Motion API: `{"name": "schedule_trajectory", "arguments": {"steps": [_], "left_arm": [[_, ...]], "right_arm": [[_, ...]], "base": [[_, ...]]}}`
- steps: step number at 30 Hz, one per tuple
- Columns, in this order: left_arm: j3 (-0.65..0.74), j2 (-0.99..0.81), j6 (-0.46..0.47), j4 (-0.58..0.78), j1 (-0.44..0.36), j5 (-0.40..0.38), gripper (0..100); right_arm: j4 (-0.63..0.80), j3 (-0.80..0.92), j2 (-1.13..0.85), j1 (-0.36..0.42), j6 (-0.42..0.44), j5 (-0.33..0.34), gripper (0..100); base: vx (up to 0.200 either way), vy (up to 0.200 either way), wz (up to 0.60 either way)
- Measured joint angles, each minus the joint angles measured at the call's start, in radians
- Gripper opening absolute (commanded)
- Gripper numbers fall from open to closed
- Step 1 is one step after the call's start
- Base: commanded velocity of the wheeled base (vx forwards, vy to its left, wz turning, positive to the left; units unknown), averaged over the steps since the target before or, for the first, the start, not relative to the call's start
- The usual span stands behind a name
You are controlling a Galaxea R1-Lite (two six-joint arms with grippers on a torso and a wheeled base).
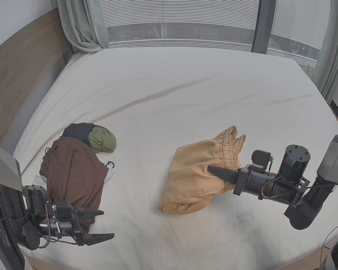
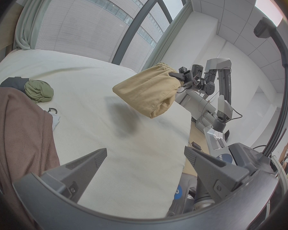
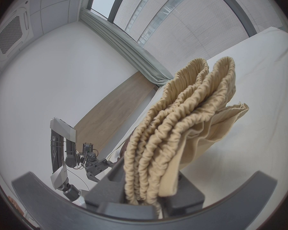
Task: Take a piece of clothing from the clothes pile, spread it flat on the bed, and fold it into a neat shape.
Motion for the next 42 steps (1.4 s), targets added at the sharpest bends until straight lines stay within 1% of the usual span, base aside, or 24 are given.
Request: {"name": "schedule_trajectory", "arguments": {"steps": [3,9,15,35,42], "left_arm": [[0.000,0.000,0.000,0.000,0.000,-0.001,100],[0.000,0.000,0.000,0.000,0.001,-0.002,100],[0.000,0.000,0.000,0.000,0.001,-0.002,100],[0.000,0.000,0.000,0.002,0.004,-0.003,100],[0.000,0.000,0.000,0.001,0.007,-0.003,100]], "right_arm": [[0.020,-0.017,-0.002,-0.002,0.007,0.000,0],[0.165,-0.128,-0.014,-0.006,0.017,-0.001,0],[0.271,-0.246,-0.020,-0.008,0.020,-0.001,0],[0.509,-0.561,0.054,-0.018,0.011,-0.005,0],[0.565,-0.657,0.109,-0.040,-0.010,-0.006,0]], "base": [[0.000,0.000,0.00],[0.000,0.000,0.00],[0.000,0.000,0.00],[0.000,0.000,0.00],[0.000,0.000,0.00]]}}
